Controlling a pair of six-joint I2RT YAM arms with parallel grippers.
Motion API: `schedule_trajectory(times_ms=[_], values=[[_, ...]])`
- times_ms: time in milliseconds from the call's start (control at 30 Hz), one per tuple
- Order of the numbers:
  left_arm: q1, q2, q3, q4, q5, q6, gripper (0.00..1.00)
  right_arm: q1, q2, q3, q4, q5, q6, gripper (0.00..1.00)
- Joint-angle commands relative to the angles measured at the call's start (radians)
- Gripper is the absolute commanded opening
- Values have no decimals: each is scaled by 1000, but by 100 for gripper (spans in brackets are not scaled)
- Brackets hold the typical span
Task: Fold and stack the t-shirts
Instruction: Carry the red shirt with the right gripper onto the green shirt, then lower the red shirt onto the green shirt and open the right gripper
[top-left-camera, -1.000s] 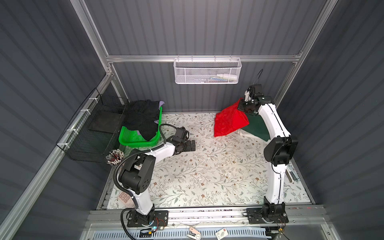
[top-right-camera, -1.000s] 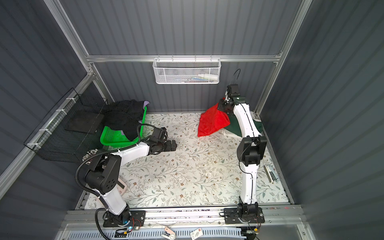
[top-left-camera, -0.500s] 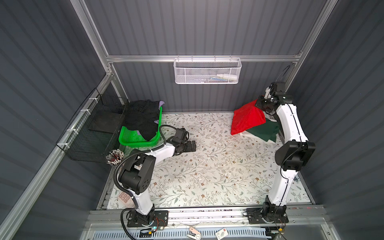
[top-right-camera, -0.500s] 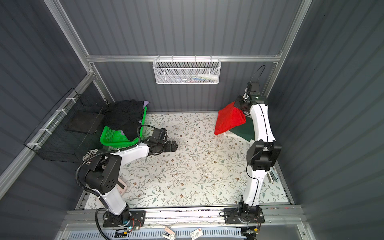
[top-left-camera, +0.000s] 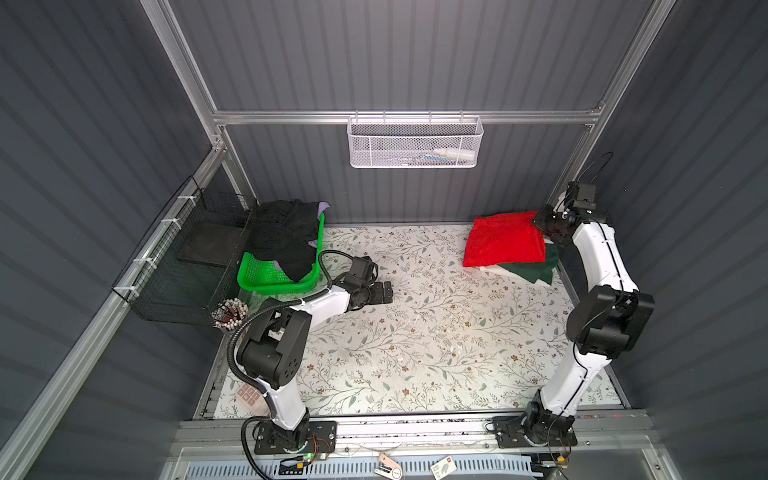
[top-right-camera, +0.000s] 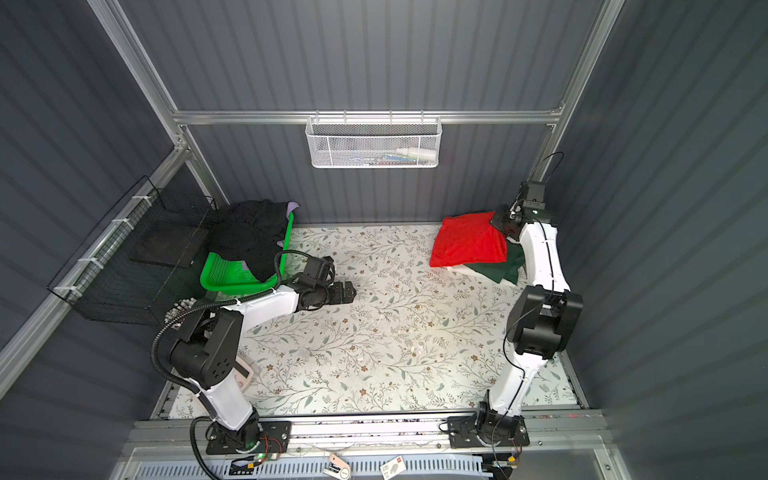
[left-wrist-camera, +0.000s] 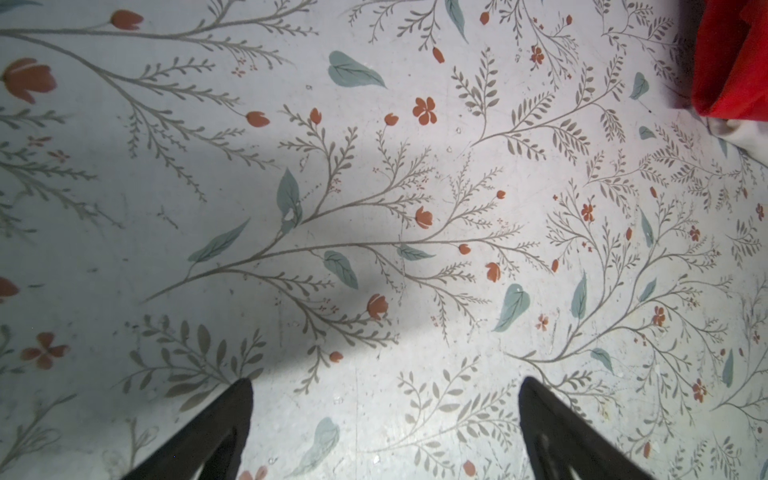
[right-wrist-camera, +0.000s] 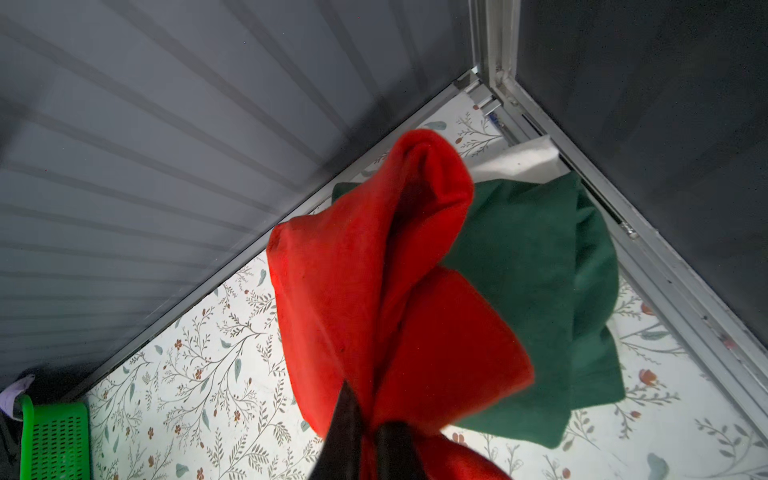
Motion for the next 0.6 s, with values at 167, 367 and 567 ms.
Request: schedule_trajectory(times_ms=[167, 367, 567], values=[[7, -2, 7, 6, 29, -23, 100, -79, -57, -90, 121, -13, 55, 0], [7, -3, 14, -1, 23, -20, 100, -102, -54, -146, 169, 25, 55, 0], [7, -31, 7, 3, 6, -16, 100, -101, -55, -148, 170, 121, 34, 26]])
